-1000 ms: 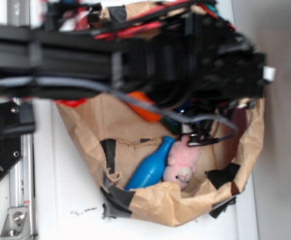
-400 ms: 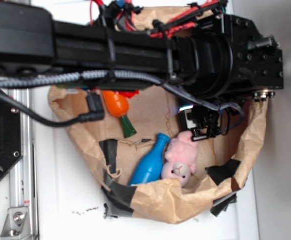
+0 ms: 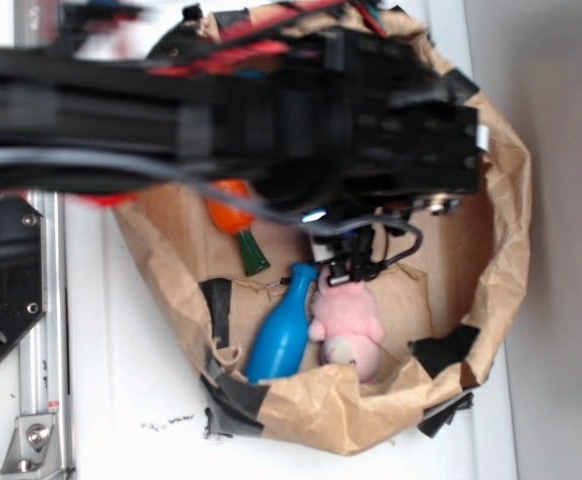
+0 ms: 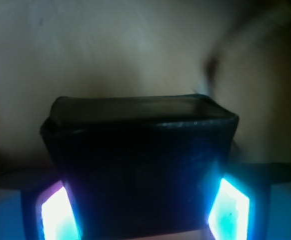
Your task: Grab the black box.
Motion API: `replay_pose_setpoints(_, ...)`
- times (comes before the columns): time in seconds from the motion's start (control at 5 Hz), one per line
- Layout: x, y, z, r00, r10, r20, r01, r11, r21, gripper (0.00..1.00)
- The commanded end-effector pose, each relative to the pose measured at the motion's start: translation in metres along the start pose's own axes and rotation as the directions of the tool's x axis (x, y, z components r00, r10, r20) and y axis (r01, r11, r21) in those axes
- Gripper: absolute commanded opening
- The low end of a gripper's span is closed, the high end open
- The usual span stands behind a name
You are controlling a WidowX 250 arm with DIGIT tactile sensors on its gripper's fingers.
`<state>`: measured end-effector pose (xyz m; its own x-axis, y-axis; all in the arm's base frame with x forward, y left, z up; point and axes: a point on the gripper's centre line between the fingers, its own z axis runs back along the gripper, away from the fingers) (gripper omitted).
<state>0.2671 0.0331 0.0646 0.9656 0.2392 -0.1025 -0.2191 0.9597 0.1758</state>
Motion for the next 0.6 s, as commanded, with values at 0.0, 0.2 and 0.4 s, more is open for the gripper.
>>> replay_pose_setpoints(0.0, -0.011, 0.011, 0.081, 0.983, -0.081, 0.165, 0.103, 0.986, -0.128, 0.0)
replay_pose_setpoints(0.2, -0.007, 0.006, 0.087, 0.983, -0.056, 0.173, 0.082, 0.985, -0.15, 0.0)
replay_pose_setpoints(0.4, -0.04, 0.013, 0.103, 0.986, -0.038, 0.165, 0.057, 0.992, -0.116, 0.0)
